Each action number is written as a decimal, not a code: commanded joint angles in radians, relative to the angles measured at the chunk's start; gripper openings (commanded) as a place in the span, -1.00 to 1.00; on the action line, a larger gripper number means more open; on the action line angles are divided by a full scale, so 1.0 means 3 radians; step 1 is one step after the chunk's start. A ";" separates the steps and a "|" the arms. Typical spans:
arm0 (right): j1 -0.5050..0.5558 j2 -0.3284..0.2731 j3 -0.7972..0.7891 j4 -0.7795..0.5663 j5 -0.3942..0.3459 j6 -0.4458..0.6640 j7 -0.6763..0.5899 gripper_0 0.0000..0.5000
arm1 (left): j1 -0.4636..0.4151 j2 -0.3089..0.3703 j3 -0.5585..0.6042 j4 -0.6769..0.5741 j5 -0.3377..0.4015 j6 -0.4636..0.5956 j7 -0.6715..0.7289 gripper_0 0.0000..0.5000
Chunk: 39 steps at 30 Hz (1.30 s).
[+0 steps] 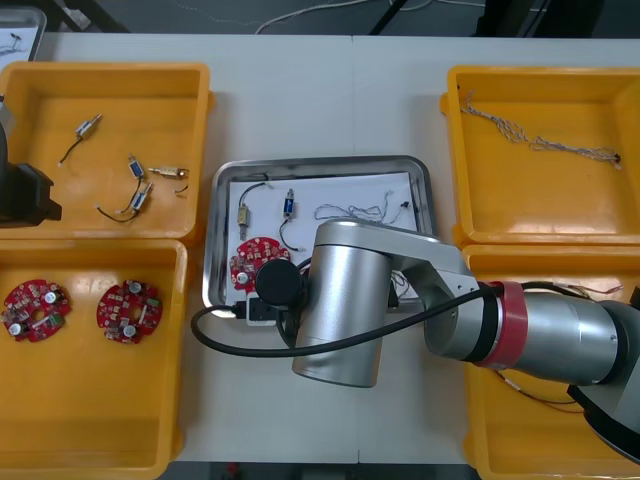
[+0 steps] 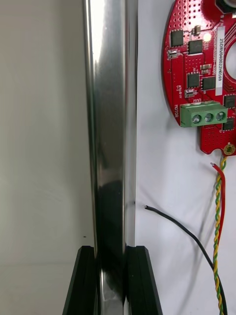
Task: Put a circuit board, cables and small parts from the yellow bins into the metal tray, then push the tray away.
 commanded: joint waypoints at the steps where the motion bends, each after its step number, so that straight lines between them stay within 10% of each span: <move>1: -0.0241 -0.0093 -0.0064 0.0085 0.0016 -0.0079 0.0059 -1.00 | 0.0048 0.0149 0.0106 -0.0098 -0.0032 -0.0032 -0.0338 1.00; 39: -0.1187 -0.0119 -0.0100 0.1506 -0.0091 -0.1220 0.0310 -1.00 | 0.0048 0.0149 0.0106 -0.0098 -0.0032 -0.0032 -0.0338 1.00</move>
